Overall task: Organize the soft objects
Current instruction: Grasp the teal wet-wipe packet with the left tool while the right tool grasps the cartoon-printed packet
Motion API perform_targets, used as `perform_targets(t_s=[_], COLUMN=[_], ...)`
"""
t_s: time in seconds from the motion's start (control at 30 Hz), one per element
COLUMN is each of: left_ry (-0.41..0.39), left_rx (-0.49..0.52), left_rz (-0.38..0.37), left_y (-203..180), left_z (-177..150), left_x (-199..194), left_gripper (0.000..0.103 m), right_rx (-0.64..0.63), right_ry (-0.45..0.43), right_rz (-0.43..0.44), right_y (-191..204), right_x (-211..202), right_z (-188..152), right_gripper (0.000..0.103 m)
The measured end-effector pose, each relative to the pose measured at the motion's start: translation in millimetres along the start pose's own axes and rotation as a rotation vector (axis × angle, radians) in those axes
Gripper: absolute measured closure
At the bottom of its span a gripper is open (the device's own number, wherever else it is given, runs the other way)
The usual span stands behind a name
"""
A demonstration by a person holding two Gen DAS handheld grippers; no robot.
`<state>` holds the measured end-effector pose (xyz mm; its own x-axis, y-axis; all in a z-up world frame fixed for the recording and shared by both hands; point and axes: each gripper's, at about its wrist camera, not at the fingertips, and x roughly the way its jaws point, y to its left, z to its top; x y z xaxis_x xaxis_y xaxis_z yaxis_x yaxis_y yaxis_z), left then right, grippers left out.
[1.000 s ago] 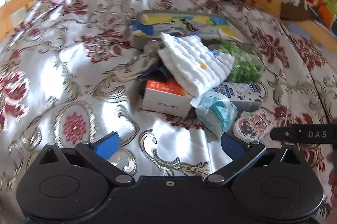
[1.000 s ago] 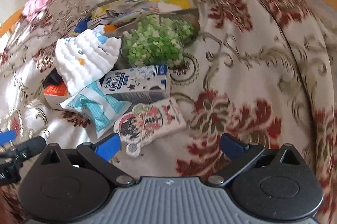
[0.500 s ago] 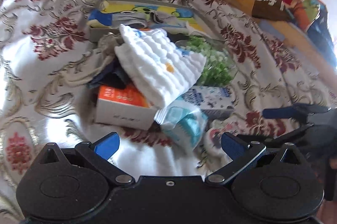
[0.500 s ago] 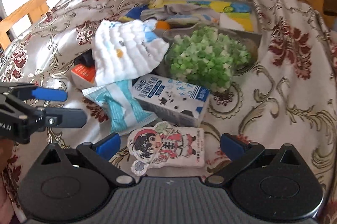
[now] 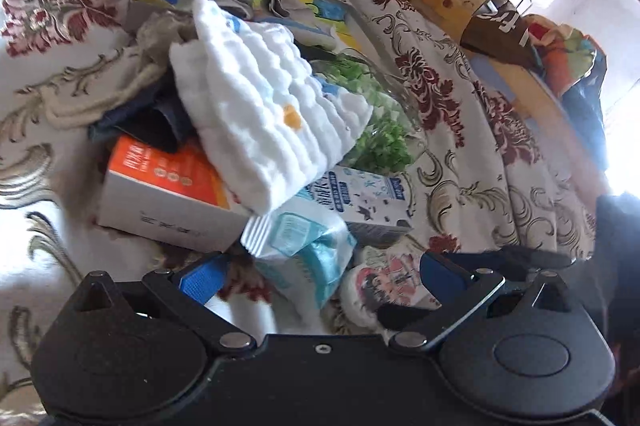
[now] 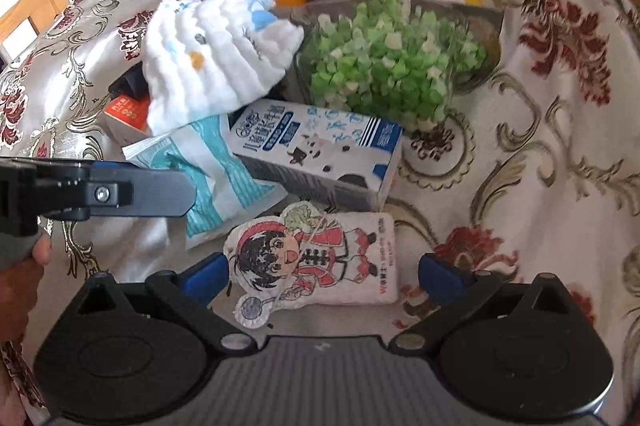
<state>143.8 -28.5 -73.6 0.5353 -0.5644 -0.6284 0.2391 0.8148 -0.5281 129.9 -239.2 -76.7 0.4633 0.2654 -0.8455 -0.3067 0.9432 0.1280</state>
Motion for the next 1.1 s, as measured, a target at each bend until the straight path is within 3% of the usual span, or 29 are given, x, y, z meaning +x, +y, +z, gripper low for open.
perform_targets(t_s=[0.27,0.37,0.5,0.63,0.77,0.9,1.1], left_ry=[0.019,0.022,0.025,0.038,0.033,0.042,0.071], left_rx=[-0.085,-0.083,-0.101,-0.142,-0.143,-0.176,-0.281], left_rz=[-0.004,0.010,0.031,0.104,0.123,0.124,0.106], left_y=[6,6,10,13,13,14,20], left_z=[3,4,4,3,2,-1,-10], left_x=[17,20,18,17,15,8,-8], left_gripper=[0.002,0.008,0.019,0.036,0.042,0.056,0.065], right_rx=[-0.067,-0.101,-0.128,-0.163,-0.190,-0.160,-0.133], right_ry=[-0.019,-0.008,-0.002,-0.003,-0.012,-0.021,-0.034], right_rz=[0.013,0.016,0.003,-0.026,-0.039,-0.029,-0.010], right_y=[10,18,21,27,31,26,21], right_x=[10,11,11,14,13,7,-2], right_z=[2,2,-1,-5,-9,-9,-7], right_gripper=[0.000,0.000,0.001,0.001,0.002,0.004,0.004])
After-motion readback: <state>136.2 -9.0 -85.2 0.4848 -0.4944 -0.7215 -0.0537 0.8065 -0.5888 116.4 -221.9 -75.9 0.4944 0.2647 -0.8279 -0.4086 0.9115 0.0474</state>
